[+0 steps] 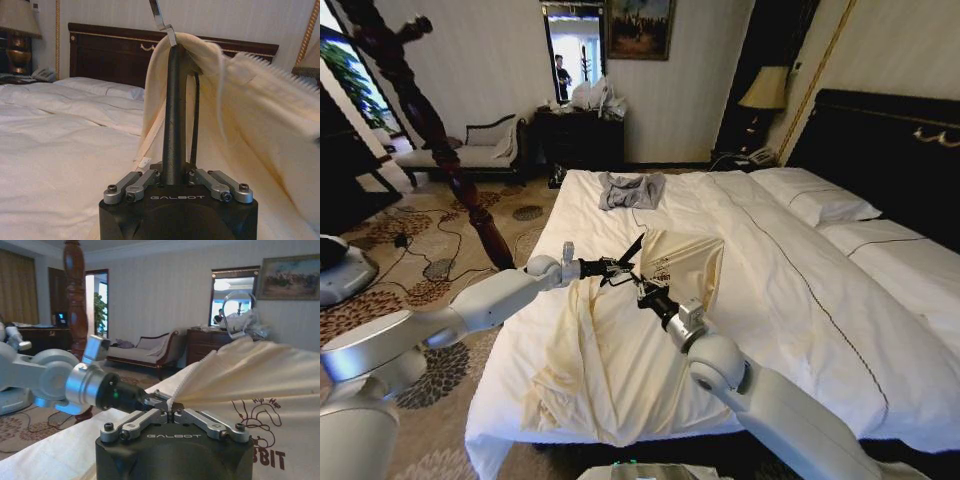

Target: Pick up the clothes from the bed and hang them on the clothes hanger.

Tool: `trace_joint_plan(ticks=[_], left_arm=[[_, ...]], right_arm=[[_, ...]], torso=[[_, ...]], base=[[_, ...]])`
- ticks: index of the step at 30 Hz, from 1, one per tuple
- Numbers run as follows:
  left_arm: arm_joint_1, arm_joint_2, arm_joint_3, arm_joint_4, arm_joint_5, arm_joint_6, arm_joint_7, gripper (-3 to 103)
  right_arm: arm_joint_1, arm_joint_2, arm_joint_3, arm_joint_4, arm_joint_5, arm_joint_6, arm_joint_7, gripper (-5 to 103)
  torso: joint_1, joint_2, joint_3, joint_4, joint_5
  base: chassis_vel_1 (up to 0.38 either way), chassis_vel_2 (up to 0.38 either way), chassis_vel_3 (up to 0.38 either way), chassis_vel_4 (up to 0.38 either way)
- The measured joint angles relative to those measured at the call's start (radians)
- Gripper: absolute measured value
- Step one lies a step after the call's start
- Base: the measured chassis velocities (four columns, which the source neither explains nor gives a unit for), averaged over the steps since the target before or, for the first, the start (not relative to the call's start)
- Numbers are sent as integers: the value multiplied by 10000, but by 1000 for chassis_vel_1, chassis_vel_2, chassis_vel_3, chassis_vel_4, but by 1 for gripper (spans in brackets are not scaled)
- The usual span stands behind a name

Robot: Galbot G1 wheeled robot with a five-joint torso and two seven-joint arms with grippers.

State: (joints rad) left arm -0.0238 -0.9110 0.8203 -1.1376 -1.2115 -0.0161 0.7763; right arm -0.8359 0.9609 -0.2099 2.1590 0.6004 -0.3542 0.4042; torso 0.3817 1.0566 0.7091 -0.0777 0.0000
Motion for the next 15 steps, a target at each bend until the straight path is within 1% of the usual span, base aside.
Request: trace_joint_plan(ticks=[3, 7, 12, 15], left_arm=[[0, 75, -48, -75, -7, 0, -71, 18], [-15, 192, -107, -145, -26, -2, -114, 18], [-16, 270, -209, -133, -55, -7, -155, 18], [-14, 296, -258, -161, -61, -9, -218, 18]], right_arm=[[91, 164, -138, -81, 171, -21, 142, 1], [-80, 103, -261, -78, -25, -28, 14, 1], [-688, -113, -87, 132, -250, 5, -332, 1], [-1092, -257, 56, 75, -636, 69, -703, 1]], torso=[[2, 0, 0, 2, -1], [1, 0, 0, 1, 0], [0, 0, 0, -3, 0], [0, 0, 0, -1, 1]], base=[[0, 0, 0, 0], [0, 0, 0, 0], [0, 0, 0, 0], [0, 0, 0, 0]])
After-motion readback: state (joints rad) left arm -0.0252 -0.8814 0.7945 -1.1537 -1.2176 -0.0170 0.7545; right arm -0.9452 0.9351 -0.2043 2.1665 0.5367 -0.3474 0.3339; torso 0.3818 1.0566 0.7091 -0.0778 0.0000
